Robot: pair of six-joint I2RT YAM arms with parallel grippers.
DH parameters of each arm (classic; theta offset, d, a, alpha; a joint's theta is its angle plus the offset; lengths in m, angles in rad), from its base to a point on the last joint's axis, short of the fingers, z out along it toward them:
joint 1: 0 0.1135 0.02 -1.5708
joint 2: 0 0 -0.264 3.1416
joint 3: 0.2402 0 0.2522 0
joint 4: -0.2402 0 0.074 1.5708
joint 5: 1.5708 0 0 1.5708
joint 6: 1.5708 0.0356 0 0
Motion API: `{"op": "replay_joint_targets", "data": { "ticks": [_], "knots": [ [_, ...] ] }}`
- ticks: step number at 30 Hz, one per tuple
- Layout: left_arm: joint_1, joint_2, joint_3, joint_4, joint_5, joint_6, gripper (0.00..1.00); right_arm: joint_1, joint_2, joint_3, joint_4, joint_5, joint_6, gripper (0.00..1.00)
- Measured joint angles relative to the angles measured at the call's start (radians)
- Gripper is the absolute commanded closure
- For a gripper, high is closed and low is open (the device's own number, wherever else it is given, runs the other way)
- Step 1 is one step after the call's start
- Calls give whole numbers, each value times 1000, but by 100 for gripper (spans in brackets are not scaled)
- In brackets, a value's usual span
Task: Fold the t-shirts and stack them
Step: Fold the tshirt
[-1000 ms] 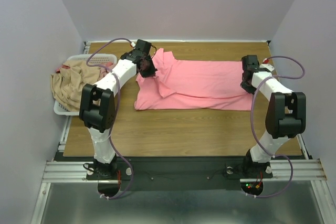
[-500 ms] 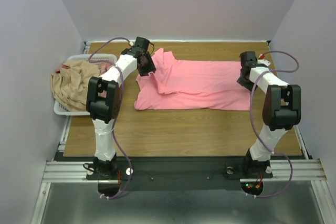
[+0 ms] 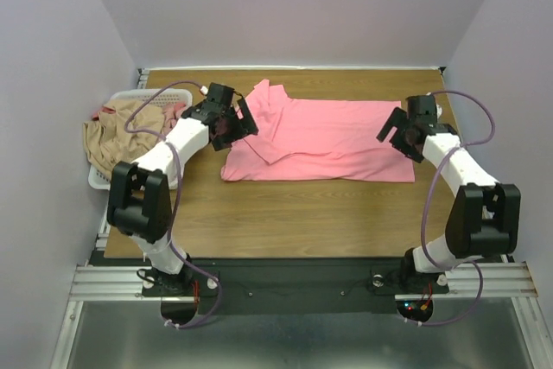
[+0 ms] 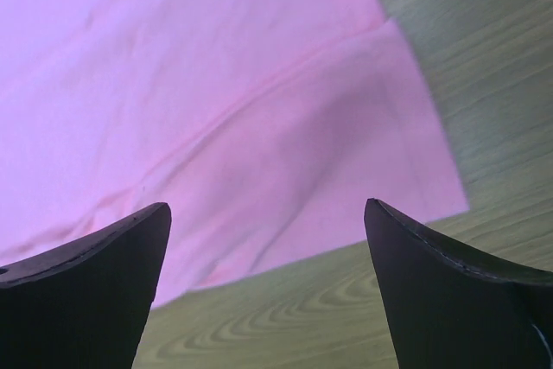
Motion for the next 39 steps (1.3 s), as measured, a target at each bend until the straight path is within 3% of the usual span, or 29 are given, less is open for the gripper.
{"op": "replay_joint_targets", "data": {
  "ticks": [4, 10, 39],
  "knots": [
    [-71, -76, -84, 60, 34, -26, 1, 55, -51, -105, 63, -154, -23, 0],
    [-160, 58, -80, 125, 78, -54, 1, 102, 16, -182, 131, -294, -36, 0],
    [-160, 302, 105, 190, 121, -103, 1, 101, 75, -220, 225, -247, -42, 0]
  ]
}}
